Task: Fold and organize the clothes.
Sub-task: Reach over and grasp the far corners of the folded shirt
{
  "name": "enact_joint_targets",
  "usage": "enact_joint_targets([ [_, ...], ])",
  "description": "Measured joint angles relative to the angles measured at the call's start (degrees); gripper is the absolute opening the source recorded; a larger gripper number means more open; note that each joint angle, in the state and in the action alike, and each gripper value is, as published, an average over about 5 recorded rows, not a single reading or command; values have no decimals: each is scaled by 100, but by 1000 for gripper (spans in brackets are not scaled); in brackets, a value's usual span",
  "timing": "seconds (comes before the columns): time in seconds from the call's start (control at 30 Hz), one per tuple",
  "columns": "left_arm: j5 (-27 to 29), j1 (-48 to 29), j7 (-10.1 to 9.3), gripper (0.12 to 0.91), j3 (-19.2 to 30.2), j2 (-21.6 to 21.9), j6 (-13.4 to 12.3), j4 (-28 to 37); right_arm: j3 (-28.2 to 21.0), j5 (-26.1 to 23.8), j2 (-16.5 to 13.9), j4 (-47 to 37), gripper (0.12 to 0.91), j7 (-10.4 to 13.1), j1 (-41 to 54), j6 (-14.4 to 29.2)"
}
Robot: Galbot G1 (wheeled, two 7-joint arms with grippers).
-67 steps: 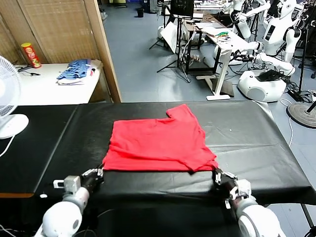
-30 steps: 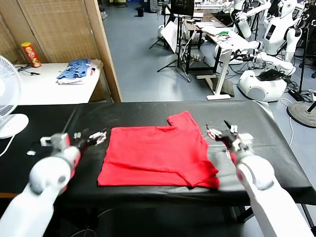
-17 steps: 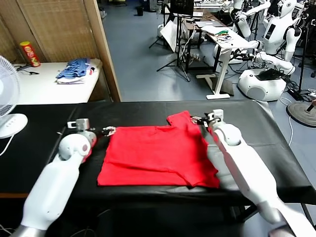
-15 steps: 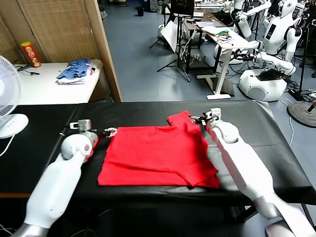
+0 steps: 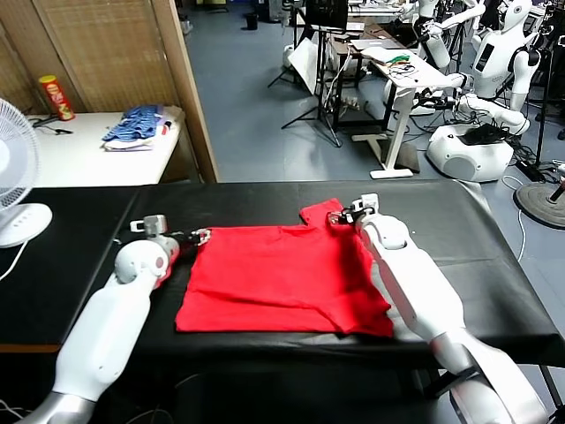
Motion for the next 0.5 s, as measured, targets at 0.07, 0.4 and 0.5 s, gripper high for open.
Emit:
enact_joint_targets([
  [0.07, 25, -3, 0, 181, 6, -5, 8, -5, 58, -22, 23, 42, 191, 37, -43, 26],
  [0.4, 153, 116, 9, 126, -105, 61, -83, -266, 462, 35, -311, 1297, 122, -93, -756, 391],
  [0.5, 155, 247, -6, 126, -173, 167, -111, -563, 596, 268, -552, 1980, 122, 8, -1162, 247],
])
